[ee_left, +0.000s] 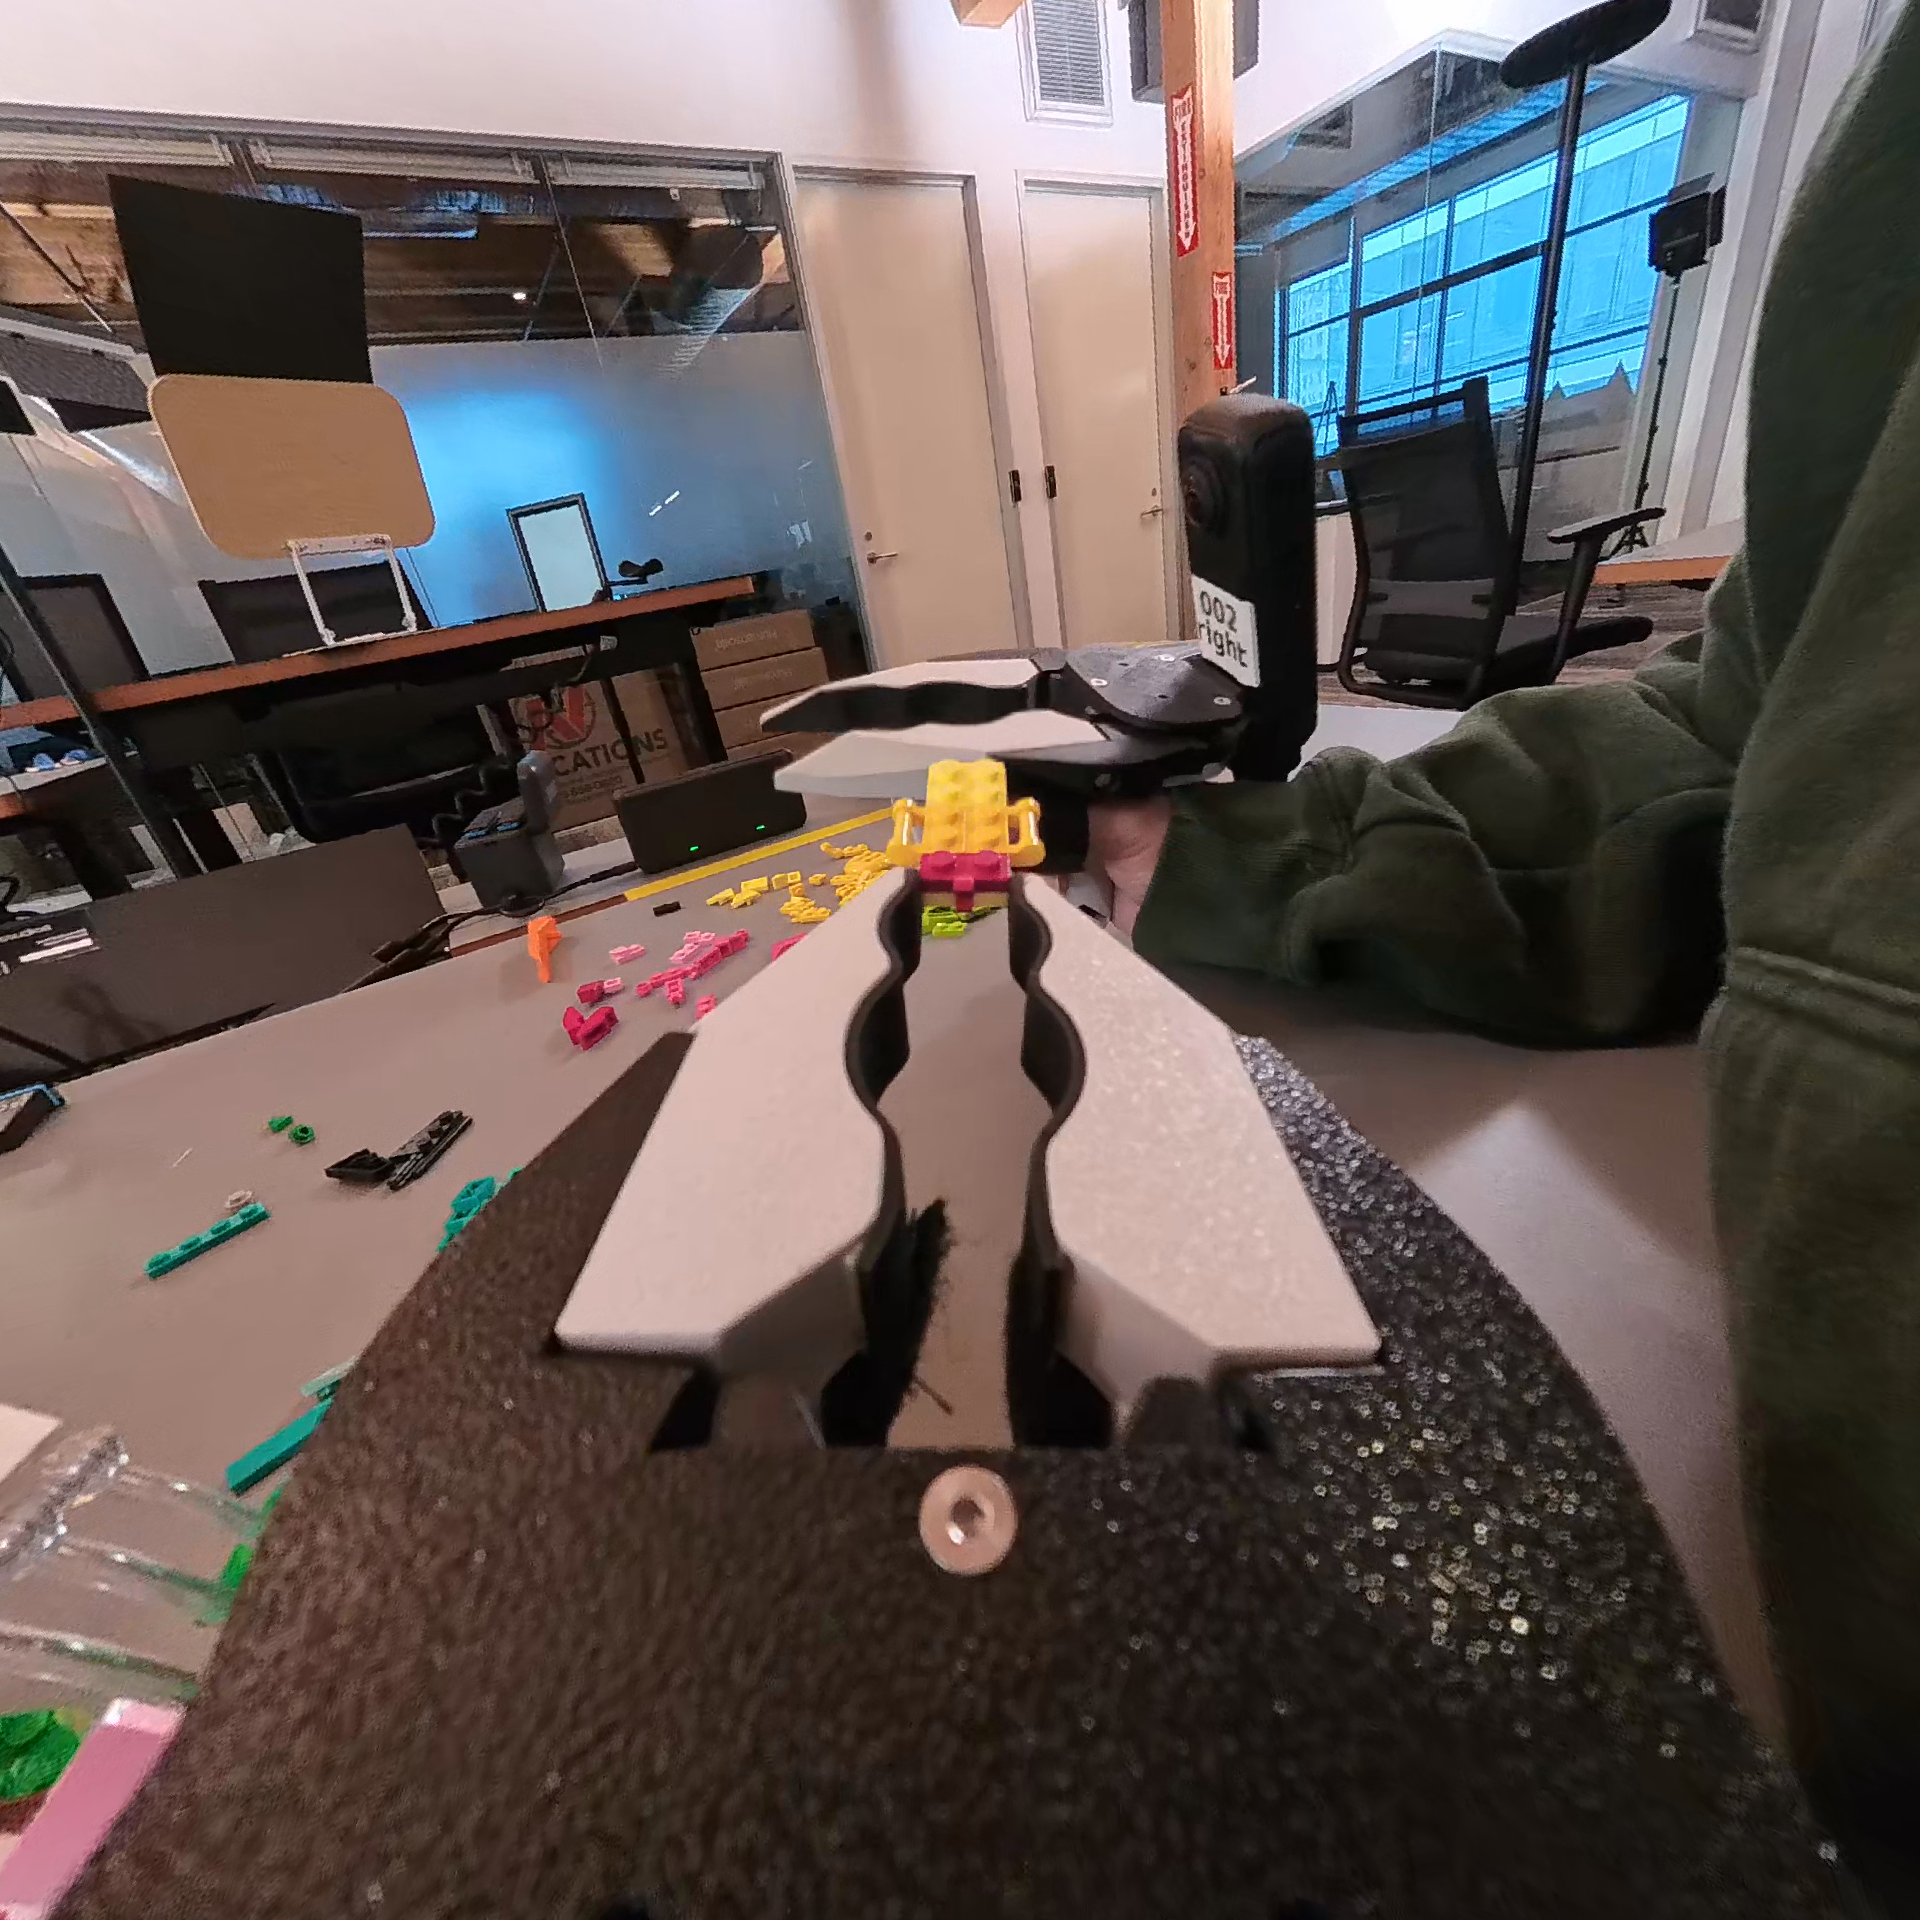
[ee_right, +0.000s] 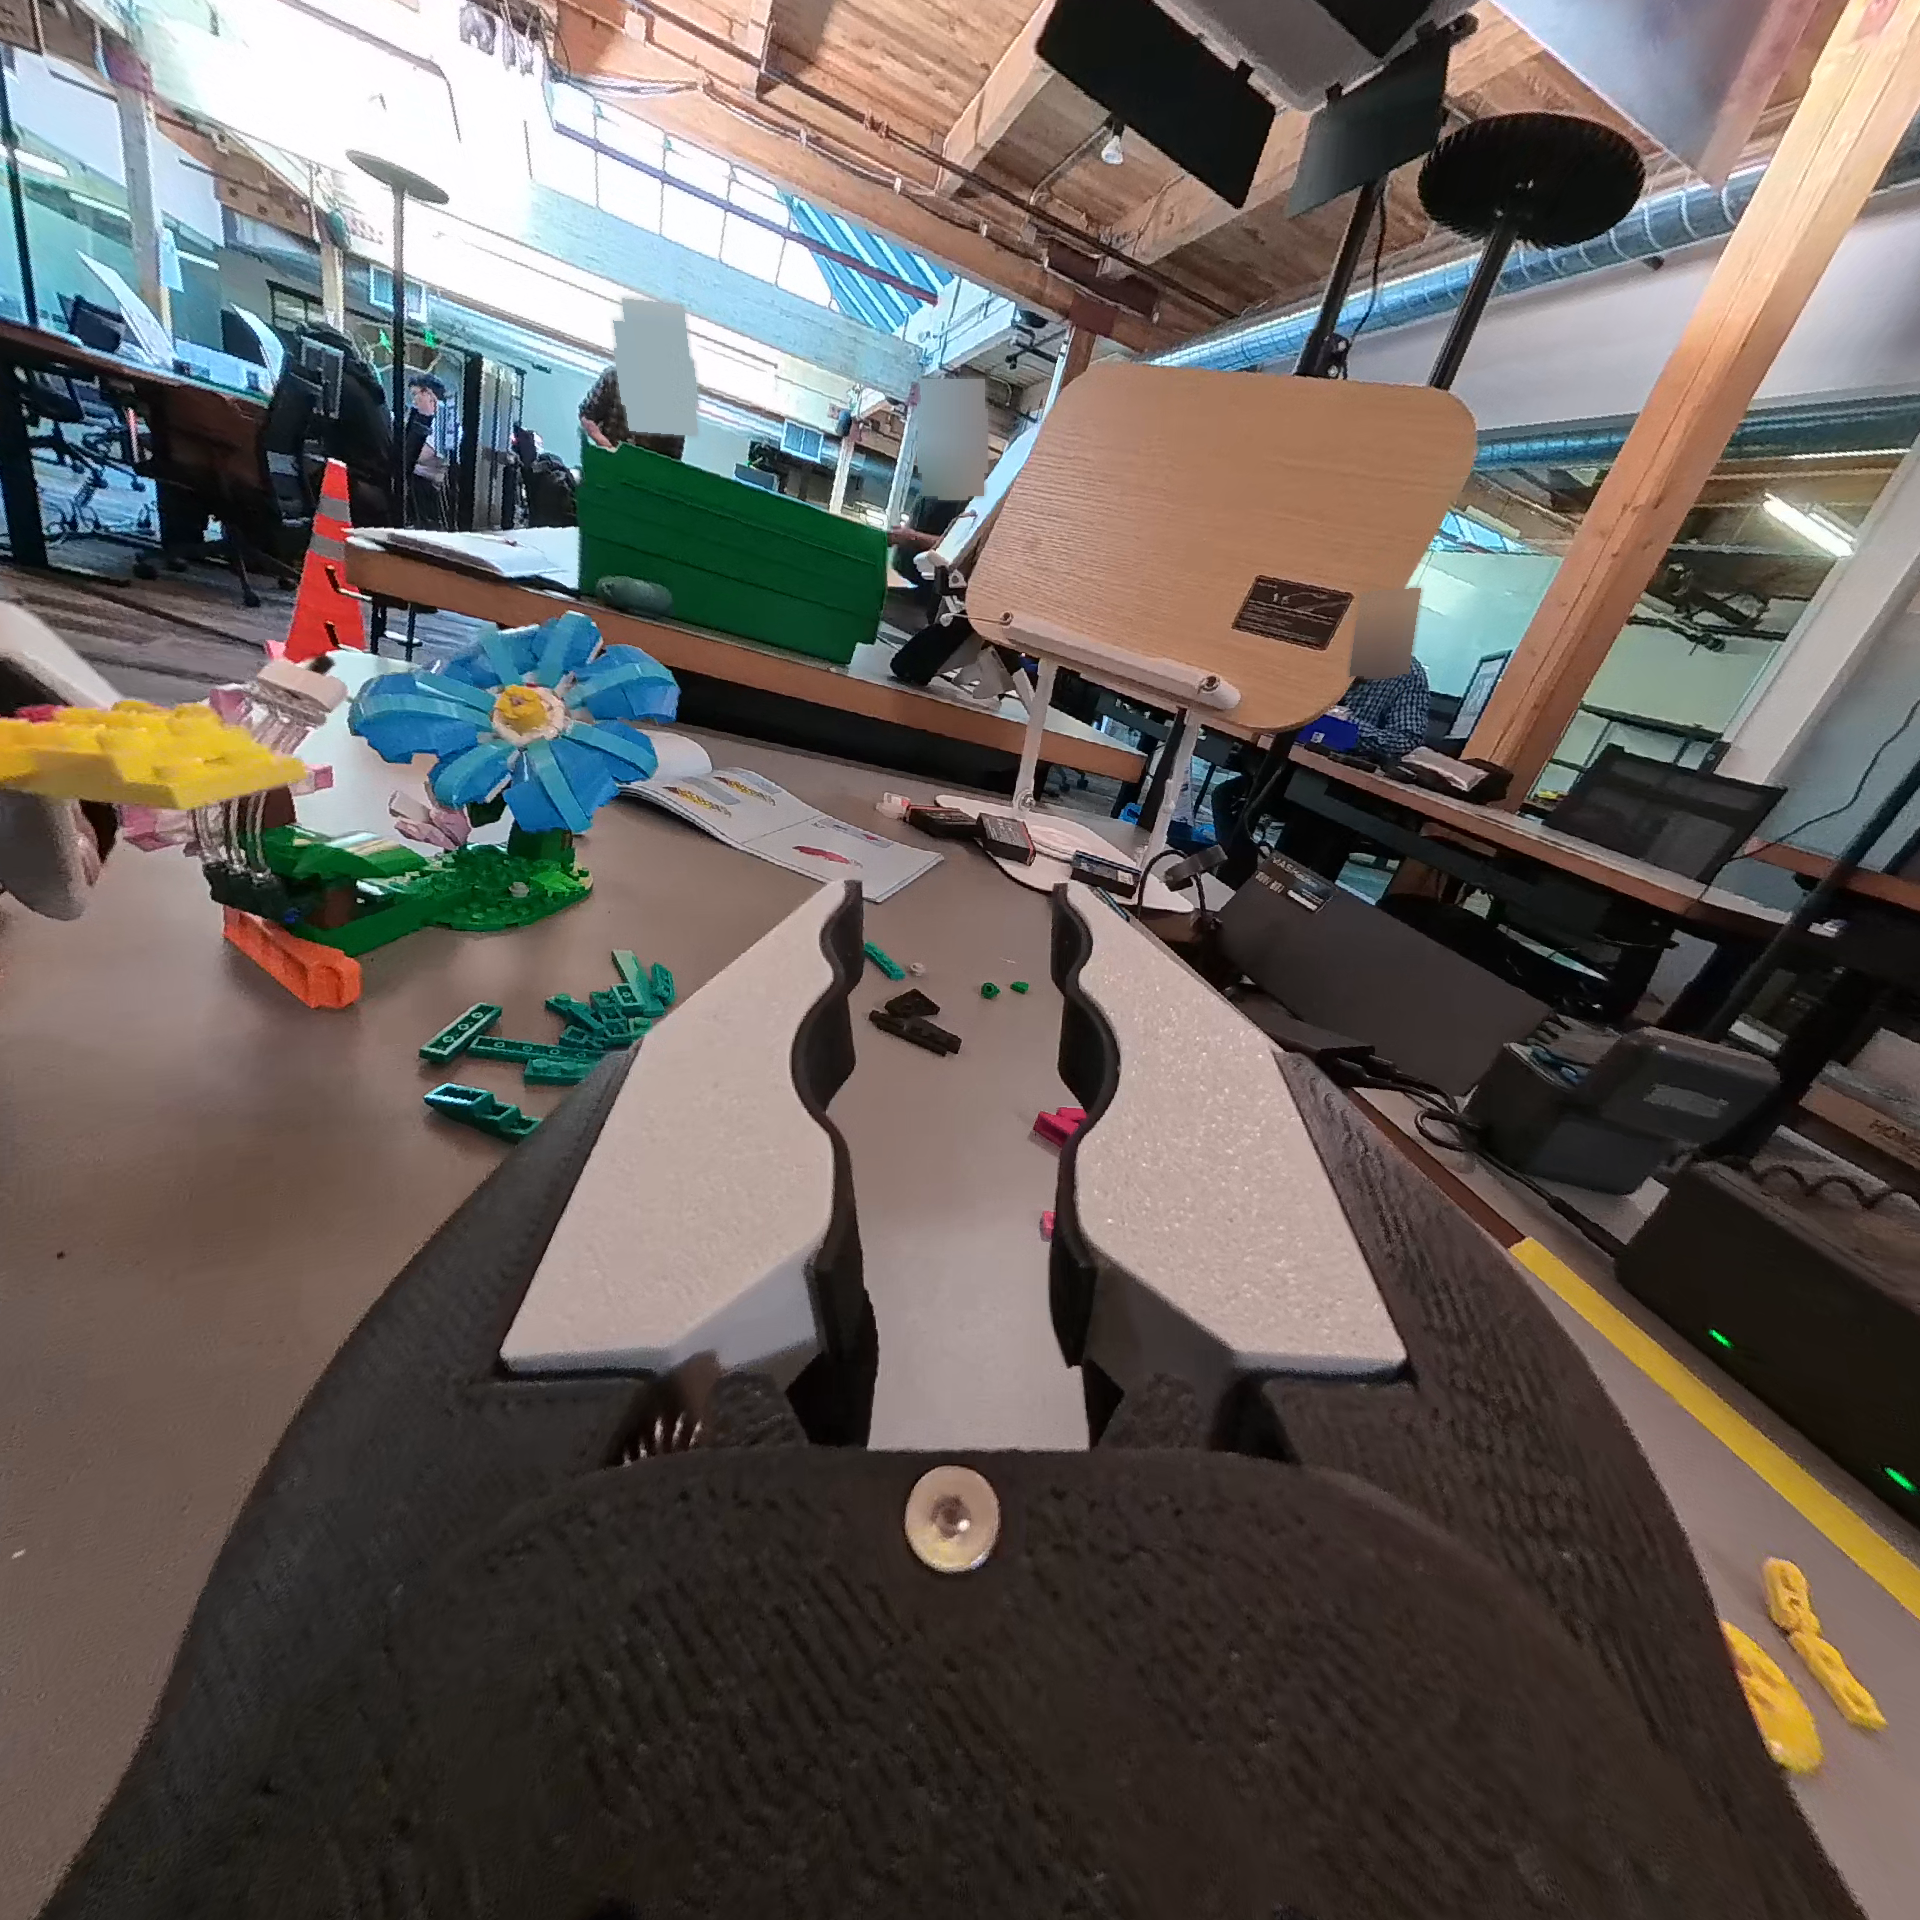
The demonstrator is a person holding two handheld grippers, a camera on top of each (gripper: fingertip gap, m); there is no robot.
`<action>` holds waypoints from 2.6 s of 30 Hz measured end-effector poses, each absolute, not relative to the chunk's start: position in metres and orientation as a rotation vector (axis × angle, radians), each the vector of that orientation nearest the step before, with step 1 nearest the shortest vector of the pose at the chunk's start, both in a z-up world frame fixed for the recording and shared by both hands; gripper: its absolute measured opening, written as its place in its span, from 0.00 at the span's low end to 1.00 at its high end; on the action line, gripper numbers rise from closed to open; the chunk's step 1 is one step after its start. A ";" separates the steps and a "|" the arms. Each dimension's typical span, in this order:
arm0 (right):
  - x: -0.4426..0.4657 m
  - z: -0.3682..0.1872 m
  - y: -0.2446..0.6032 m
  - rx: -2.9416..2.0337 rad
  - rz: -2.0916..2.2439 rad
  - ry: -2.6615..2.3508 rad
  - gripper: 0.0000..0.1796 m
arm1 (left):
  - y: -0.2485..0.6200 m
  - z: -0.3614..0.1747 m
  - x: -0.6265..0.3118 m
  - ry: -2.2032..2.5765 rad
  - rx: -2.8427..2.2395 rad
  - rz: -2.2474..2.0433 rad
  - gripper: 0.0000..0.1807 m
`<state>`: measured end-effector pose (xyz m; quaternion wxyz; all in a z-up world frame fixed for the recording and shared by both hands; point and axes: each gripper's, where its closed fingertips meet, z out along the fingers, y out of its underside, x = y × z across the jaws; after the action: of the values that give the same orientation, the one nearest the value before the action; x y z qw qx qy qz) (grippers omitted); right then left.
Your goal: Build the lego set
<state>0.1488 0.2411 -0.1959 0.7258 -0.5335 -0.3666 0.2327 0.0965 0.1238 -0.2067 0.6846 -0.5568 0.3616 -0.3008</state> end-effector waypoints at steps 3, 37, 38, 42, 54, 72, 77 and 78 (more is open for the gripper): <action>0.144 -0.198 0.238 -1.168 0.485 -0.847 0.19 | 0.124 -0.207 0.096 0.806 -1.250 -0.676 0.08; 0.239 -0.188 0.291 -1.323 0.200 -0.371 0.24 | 0.134 -0.206 0.087 0.741 -1.284 -0.645 0.08; 0.244 -0.189 0.294 -1.337 0.206 -0.345 0.24 | 0.134 -0.206 0.087 0.741 -1.285 -0.645 0.08; 0.236 -0.186 0.287 -1.312 0.220 -0.403 0.23 | 0.135 -0.207 0.087 0.740 -1.288 -0.640 0.08; 0.124 -0.216 0.192 -1.274 0.226 -1.007 0.17 | 0.135 -0.205 0.086 0.734 -1.275 -0.635 0.08; 0.416 -0.299 0.244 -2.223 0.517 -0.925 0.20 | 0.134 -0.206 0.088 0.751 -1.277 -0.633 0.08; 0.424 -0.316 0.247 -2.340 0.541 -1.009 0.20 | 0.134 -0.206 0.088 0.747 -1.276 -0.641 0.08; 0.424 -0.315 0.248 -2.340 0.550 -1.011 0.19 | 0.134 -0.206 0.088 0.748 -1.275 -0.642 0.08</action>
<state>0.4240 0.2483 -0.3149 0.2638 -0.8655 -0.3742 0.2034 0.0877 0.1337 -0.2059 0.6926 -0.5706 0.3348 -0.2875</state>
